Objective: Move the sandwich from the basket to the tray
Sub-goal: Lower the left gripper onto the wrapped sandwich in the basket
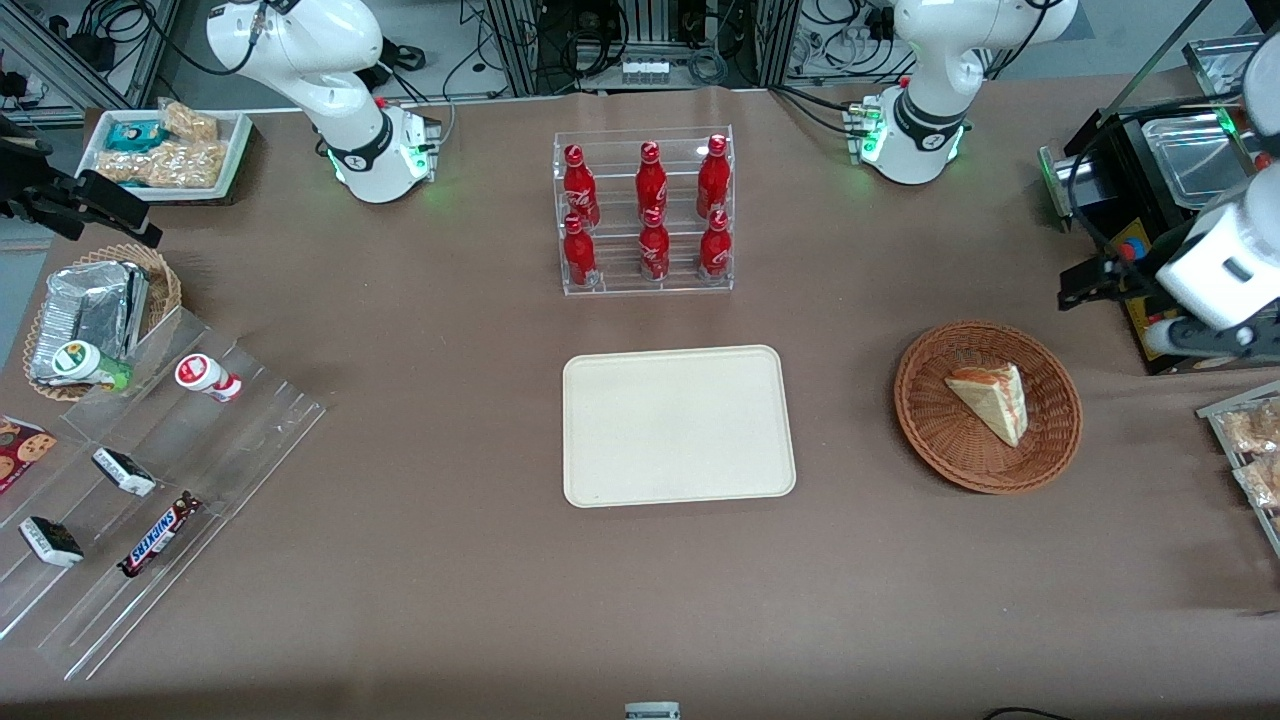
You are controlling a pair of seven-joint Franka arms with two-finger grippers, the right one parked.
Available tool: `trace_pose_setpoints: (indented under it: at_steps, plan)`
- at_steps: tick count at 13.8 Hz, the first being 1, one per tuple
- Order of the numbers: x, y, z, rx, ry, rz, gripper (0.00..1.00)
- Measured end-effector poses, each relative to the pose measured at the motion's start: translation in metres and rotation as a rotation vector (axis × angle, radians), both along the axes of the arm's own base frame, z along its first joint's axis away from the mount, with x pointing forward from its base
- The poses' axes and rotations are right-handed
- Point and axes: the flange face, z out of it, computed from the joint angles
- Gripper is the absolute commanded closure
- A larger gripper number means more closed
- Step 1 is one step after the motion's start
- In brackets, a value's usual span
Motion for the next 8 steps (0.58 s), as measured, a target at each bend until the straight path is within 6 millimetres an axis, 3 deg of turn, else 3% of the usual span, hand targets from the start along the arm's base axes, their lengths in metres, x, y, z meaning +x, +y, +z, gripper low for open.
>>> trace_pose_setpoints:
  at_steps: [5,8]
  plan:
    - [0.034,0.008,-0.111,0.052,0.084,0.013,0.00]
    - [0.029,0.031,-0.178,0.057,0.043,0.072,0.00]
